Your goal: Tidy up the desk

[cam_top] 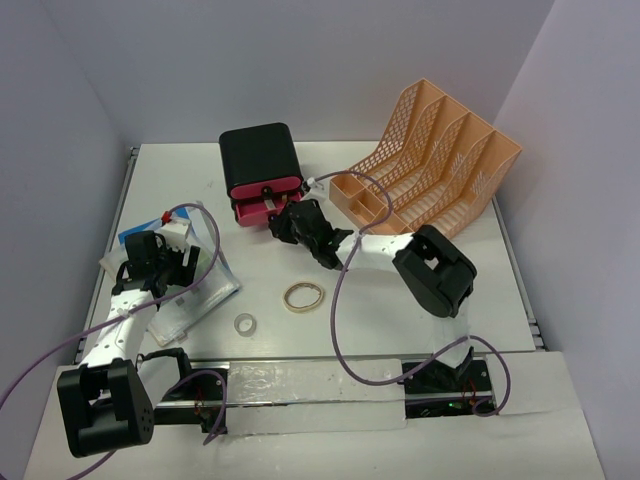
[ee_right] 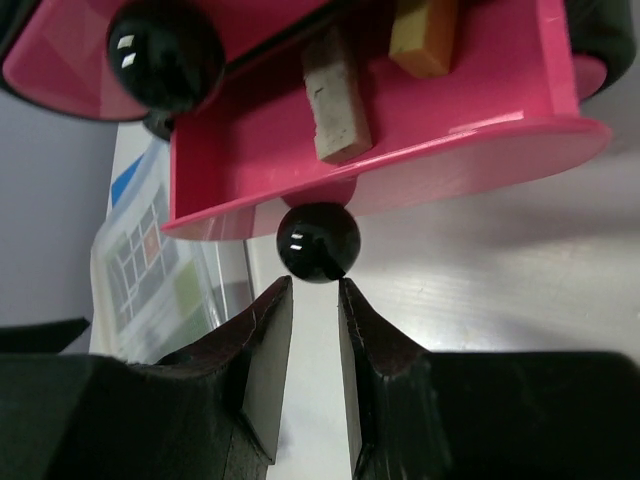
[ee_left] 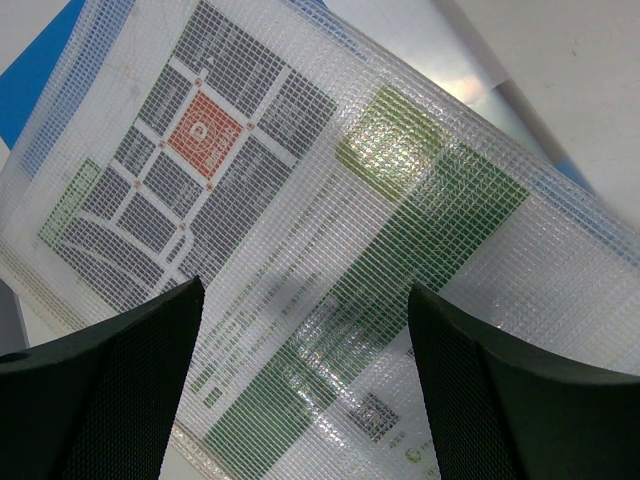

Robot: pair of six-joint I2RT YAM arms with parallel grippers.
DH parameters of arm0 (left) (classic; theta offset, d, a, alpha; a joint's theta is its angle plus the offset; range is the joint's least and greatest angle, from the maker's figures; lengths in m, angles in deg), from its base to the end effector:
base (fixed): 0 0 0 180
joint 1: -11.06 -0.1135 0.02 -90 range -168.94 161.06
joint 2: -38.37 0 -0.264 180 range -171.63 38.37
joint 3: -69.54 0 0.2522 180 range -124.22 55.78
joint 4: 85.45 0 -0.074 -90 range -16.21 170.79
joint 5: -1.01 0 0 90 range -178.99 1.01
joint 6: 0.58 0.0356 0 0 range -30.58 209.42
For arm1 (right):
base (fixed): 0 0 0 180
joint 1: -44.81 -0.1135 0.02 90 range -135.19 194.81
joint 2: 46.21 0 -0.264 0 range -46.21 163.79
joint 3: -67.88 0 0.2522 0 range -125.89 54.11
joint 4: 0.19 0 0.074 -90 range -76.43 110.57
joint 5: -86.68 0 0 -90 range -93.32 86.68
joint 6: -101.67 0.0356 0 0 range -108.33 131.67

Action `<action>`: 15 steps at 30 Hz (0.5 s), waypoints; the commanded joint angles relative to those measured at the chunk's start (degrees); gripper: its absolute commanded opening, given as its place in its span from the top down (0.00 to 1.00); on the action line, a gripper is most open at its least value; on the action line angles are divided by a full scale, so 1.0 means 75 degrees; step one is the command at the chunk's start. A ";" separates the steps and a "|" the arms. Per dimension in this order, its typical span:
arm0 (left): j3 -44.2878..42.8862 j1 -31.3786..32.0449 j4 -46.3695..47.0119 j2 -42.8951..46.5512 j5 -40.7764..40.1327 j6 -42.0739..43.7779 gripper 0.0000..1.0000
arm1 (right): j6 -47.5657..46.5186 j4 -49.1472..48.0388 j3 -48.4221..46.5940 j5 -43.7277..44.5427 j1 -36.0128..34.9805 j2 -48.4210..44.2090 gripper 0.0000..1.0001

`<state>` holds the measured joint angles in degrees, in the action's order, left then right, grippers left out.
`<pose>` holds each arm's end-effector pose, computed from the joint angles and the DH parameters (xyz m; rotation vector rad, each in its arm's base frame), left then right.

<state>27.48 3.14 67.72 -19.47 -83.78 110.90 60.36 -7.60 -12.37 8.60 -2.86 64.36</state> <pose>0.2012 0.0247 0.1943 0.3192 2.2937 0.1560 0.2955 0.3135 0.1910 0.1615 2.0660 0.8776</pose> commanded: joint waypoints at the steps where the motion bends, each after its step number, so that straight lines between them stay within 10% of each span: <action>1: 0.0011 -0.0045 0.0207 -0.0022 0.0090 0.0040 0.11 | 0.0083 -0.0450 -0.0724 0.0115 0.0266 0.0307 0.67; 15: -0.0001 -0.0033 0.0219 -0.0116 0.0122 0.0055 0.11 | 0.0487 -0.0473 -0.1688 -0.0486 0.0709 0.1232 0.66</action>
<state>27.48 3.12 67.73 -20.16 -83.78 111.03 62.84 -8.34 -22.74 3.89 1.59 72.95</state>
